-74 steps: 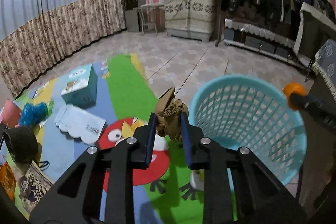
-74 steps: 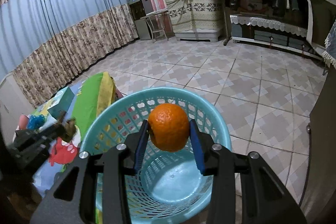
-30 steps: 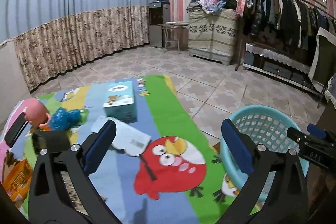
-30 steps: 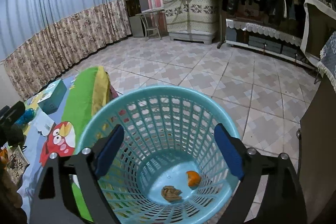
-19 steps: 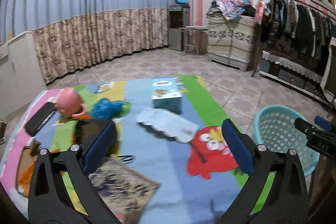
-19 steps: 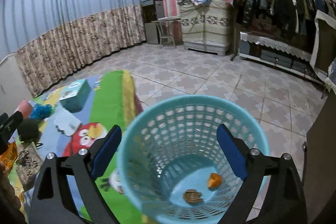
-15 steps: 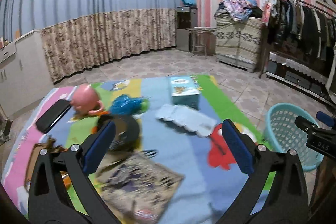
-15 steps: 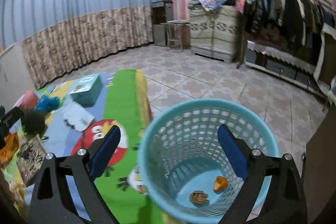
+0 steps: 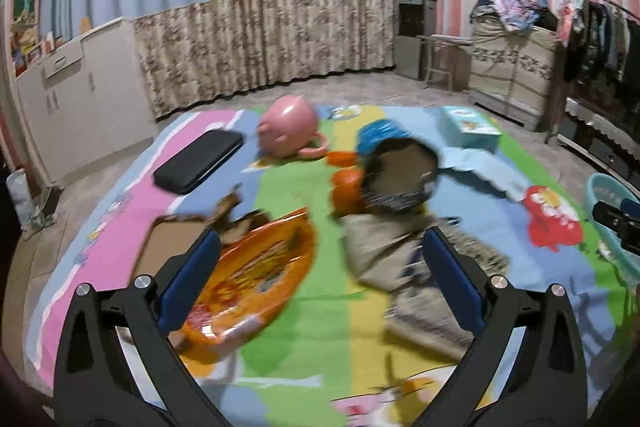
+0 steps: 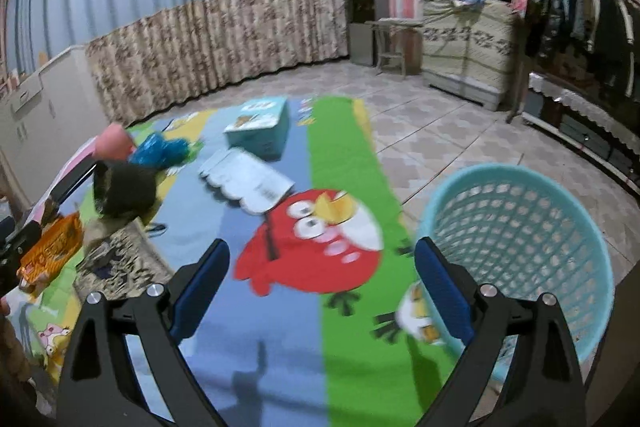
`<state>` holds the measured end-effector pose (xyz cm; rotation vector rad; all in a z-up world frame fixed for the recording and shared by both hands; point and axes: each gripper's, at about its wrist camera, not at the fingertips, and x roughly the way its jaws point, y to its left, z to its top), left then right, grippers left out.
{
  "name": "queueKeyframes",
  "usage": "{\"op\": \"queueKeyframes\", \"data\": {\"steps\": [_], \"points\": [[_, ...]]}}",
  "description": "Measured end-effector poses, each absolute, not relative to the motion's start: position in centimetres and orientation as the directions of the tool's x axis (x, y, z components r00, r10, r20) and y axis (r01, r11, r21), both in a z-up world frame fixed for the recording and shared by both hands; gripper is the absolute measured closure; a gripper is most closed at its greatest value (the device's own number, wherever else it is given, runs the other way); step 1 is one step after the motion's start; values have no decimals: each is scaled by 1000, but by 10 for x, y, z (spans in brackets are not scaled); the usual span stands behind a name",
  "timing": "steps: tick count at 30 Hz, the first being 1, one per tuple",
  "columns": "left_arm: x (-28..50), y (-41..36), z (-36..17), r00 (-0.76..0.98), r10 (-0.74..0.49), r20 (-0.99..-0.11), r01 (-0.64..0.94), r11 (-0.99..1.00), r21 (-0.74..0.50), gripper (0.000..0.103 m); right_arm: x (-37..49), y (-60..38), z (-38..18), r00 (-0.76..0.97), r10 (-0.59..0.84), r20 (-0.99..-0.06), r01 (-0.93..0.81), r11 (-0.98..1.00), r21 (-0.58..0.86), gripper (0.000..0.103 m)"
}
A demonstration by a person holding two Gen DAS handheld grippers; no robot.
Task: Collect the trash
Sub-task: 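Grasp the orange chip bag with the left tool while the right tool grasps the printed snack bag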
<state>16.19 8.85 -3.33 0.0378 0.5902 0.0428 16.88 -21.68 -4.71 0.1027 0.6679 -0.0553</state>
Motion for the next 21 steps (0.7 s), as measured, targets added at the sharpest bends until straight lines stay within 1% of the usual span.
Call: {"op": "queueKeyframes", "data": {"steps": [7,11,15,16,20,21], "points": [[164,123,-49,802,84,-591,-66,996,51,6,176,-192,-58,756,-18,-654,51,998,32,11],[167,141,-56,784,127,-608,-93,992,88,6,176,-188,-57,754,-26,-656,38,999,4,11],[177,157,-60,762,94,-641,-86,995,43,6,178,-189,-58,747,-28,-664,31,1000,-7,11],[181,161,-61,754,93,-651,-92,995,36,10,179,-189,-58,746,-27,-665,30,1000,-6,11],[191,165,-69,718,67,-693,-72,997,22,30,180,-185,-60,740,-22,-672,18,1000,-13,11],[193,164,-72,710,64,-702,-60,998,30,33,181,-184,-61,739,-23,-673,15,1000,-17,11]]}}
